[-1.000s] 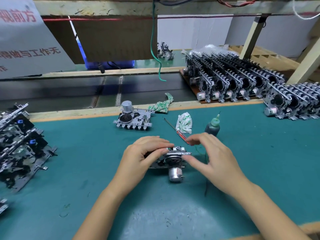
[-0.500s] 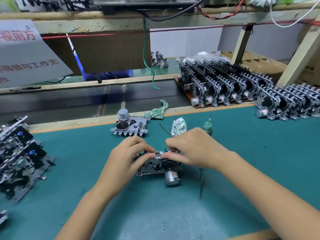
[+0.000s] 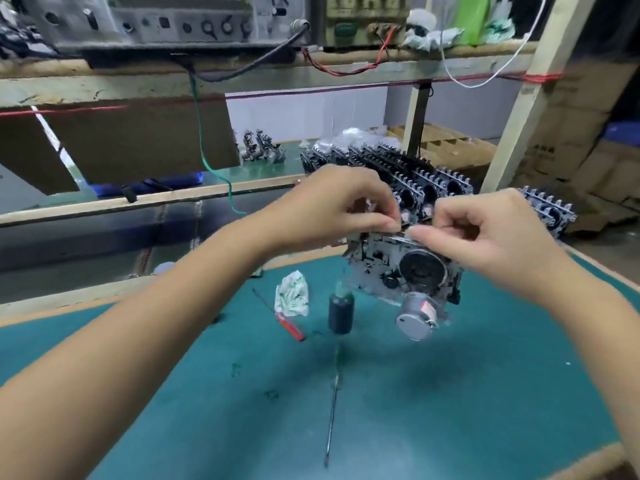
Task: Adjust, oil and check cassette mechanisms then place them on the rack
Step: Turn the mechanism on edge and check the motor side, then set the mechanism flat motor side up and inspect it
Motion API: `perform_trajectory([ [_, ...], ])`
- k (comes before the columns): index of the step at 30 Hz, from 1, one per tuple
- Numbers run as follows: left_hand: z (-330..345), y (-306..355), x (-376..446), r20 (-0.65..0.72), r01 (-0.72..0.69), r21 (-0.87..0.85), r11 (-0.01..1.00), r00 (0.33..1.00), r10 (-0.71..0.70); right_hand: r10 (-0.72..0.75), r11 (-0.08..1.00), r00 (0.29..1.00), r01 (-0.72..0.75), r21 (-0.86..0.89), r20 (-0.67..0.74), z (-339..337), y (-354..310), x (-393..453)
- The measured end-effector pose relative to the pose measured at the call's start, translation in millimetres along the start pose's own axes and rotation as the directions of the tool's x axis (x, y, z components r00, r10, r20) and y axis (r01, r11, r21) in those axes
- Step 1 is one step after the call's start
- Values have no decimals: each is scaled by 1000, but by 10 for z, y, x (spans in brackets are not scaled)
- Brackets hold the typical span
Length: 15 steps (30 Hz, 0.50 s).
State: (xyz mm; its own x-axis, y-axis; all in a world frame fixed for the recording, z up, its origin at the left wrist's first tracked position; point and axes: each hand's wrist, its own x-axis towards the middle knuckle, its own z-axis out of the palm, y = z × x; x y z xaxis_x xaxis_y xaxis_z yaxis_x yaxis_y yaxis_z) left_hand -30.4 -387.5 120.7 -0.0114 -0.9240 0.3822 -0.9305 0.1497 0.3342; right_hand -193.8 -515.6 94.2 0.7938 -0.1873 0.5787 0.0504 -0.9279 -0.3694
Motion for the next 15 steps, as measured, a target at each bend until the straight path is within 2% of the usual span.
perform_trajectory([
  [3,234,-214,609,211,26,128,991,976,-53,147,984,988,-141,-107,49,53,471,75],
  [5,457,-378,925,275,18,246,969,957,-88,239,956,962,-210,-205,133,154,816,137],
  [9,861,-666,1447,322,5,435,901,933,-161,355,911,908,-284,-297,221,301,1421,286],
  [15,1274,-907,1911,238,58,361,931,959,-152,485,826,872,-432,-363,68,369,1878,405],
])
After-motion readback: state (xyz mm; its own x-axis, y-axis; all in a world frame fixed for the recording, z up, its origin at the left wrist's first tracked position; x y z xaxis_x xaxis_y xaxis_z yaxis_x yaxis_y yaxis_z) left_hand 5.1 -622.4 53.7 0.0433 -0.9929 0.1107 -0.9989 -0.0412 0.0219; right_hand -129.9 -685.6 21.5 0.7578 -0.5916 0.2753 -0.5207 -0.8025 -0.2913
